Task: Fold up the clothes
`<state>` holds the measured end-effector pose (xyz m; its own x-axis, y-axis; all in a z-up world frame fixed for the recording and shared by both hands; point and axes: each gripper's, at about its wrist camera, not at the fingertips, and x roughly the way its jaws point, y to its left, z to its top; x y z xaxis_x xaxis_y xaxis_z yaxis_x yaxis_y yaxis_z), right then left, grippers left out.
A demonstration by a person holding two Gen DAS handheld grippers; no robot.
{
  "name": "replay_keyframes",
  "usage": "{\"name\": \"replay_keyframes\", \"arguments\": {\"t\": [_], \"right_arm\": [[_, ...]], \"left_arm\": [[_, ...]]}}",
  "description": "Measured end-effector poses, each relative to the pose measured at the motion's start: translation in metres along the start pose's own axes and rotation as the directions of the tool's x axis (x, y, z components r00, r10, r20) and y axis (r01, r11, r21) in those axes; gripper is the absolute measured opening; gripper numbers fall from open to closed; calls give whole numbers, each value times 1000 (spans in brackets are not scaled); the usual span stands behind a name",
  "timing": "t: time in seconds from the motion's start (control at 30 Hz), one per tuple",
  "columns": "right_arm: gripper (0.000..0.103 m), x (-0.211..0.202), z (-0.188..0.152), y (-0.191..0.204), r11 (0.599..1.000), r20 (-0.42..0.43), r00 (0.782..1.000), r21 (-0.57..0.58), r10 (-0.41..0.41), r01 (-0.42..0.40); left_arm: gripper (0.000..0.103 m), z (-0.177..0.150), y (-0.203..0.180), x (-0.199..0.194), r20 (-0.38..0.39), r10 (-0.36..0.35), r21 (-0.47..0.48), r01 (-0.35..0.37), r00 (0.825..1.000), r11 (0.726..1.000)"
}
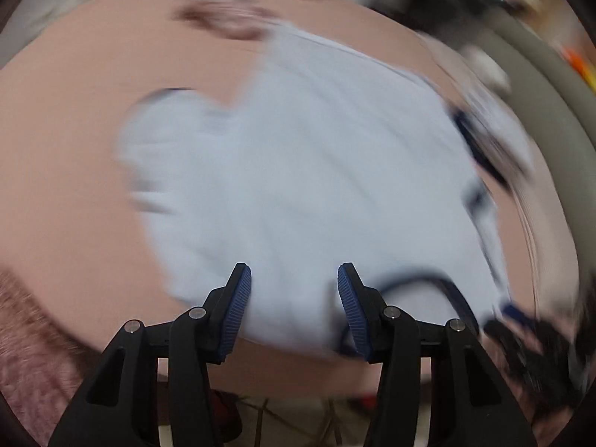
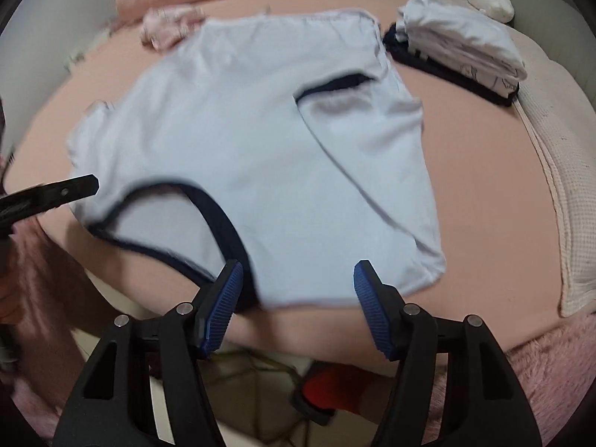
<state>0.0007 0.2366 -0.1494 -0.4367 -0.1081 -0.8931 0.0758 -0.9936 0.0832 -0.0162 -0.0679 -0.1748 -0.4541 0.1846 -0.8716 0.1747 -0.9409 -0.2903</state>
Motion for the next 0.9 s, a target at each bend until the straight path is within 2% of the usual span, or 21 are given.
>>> {"name": "replay_keyframes", "arguments": {"t": [0.1,0.27,0.4,0.5,0.6,0.63,0.67,0.7,0.77,0.83,0.87,0.9], "right_arm": [[63,0,28,22,999,5,999,-29,45,-45],[63,6,63,83,986,5,995,-135,97,-96],[63,29,73,137,966,-6,990,-221,138,-136],[63,51,72,167,956,-14,989,-254,146,-145],[64,83,55,177,955,-81,994,-283,69,-89],[64,81,46,179,951,-45,998,-305,43,-55],[64,79,37,181,945,-27,1000,-326,10,-18],[64,77,32,181,941,-27,999,-338,-25,14],[64,73,30,177,943,-35,998,-331,-46,31],[64,67,32,171,952,-42,999,-307,-19,5],[64,65,32,169,956,-45,999,-294,-6,-8],[64,62,33,167,959,-45,999,-281,9,-21]], "left_arm": [[49,8,40,1,7,33,-130,-31,999,991],[49,31,84,9,-9,-12,-236,9,1000,972],[49,58,78,28,-40,-29,-151,23,999,988],[51,70,83,36,-24,-65,-152,60,998,987],[50,79,89,43,0,-105,-166,104,994,981],[40,81,91,44,5,-91,-160,90,996,983],[22,82,92,44,7,-53,-144,54,999,988],[16,83,93,45,8,-23,-126,23,1000,992],[13,84,95,42,15,-9,-126,11,1000,992],[13,84,98,36,35,15,-136,-10,999,991],[13,83,100,34,39,13,-141,-7,999,990],[13,83,102,35,28,-25,-158,29,999,987]]}}
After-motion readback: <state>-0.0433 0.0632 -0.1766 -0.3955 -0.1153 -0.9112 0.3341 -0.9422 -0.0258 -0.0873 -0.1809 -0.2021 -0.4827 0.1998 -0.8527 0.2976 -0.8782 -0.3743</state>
